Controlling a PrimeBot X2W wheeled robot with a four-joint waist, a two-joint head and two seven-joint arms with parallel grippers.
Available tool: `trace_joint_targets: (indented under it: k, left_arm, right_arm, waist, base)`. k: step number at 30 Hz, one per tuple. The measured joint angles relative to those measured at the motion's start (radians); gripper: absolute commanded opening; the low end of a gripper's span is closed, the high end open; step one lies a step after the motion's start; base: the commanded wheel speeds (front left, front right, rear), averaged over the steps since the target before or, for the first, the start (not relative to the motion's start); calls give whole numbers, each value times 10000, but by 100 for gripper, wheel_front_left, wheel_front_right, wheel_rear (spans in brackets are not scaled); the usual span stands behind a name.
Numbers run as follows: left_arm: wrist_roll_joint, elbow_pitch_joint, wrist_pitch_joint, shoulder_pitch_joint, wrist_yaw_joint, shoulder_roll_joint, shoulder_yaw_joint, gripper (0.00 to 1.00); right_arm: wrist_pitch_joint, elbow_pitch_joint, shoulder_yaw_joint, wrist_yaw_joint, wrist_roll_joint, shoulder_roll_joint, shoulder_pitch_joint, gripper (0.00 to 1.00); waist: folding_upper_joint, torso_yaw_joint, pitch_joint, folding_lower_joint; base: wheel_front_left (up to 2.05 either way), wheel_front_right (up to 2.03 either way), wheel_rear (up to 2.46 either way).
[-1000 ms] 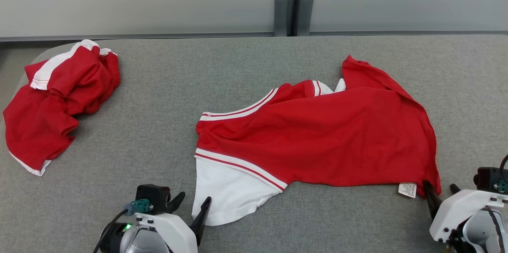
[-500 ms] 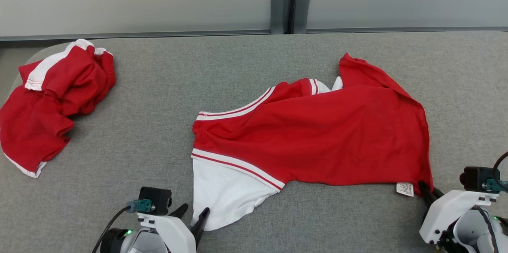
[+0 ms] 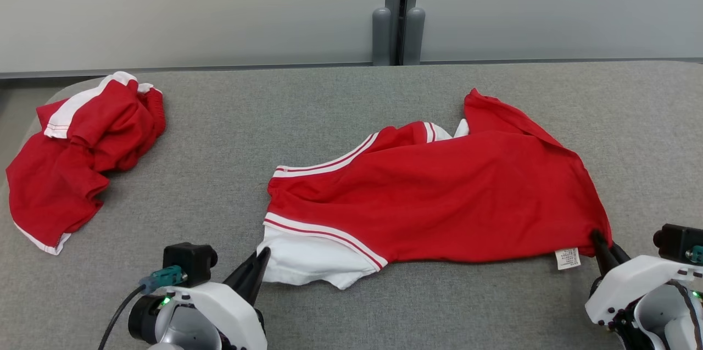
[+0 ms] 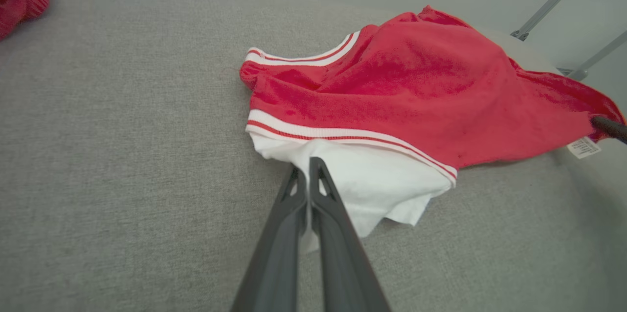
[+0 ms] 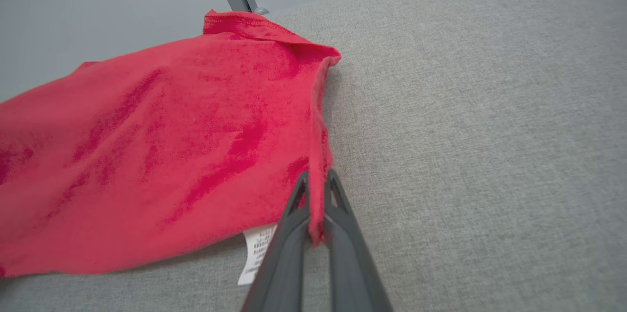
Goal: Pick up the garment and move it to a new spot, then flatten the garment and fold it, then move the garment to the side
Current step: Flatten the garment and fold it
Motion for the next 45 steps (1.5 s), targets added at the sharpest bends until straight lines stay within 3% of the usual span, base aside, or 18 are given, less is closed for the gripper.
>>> trace_joint_targets:
  k: [6, 15, 22, 28, 33, 40, 45]
  left_arm:
    - [-430, -690, -433, -325, -98, -73, 347, 0]
    - [-677, -242, -228, -3642, -368, 696, 924, 0]
    - [-307, 1812, 61, -7537, -535, 1350, 616, 0]
    - [-1072, 3912, -412, -11392, -573, 984, 654, 0]
    - [-1333, 5269, -865, -13869, -604, 1204, 623, 0]
    - [-1678, 6560, -1626, -15851, -606, 1252, 278, 0]
    - [-2238, 6926, -1894, -16283, -606, 1285, -221, 0]
  right_arm:
    - [25, -1116, 443, 0, 861, -146, -50, 0]
    - [439, -2403, 1367, 0, 3452, -1310, -2056, 0]
    - [993, -1965, 2165, -2, 5083, -2148, -5317, 0]
    - [947, -1264, 2775, -2, 6232, -2428, -8992, 0]
    - [393, -546, 3191, -2, 6360, -2510, -11356, 0]
    - [-418, 336, 3638, -2, 6773, -2656, -13309, 0]
    - [-646, 654, 4232, -2, 7108, -2984, -13694, 0]
  waist:
    - [0, -40, 130, 0]
    - [0, -110, 1127, 0]
    - [0, -159, 2262, 0]
    - [0, -189, 3471, 0]
    - [0, -206, 4201, 0]
    - [-1, -230, 4370, 1]
    - [0, -208, 4178, 1]
  base:
    - [0, 0, 0]
    - [0, 0, 0]
    - [0, 0, 0]
    - [0, 0, 0]
    - [0, 0, 0]
    - [0, 0, 0]
    - [0, 0, 0]
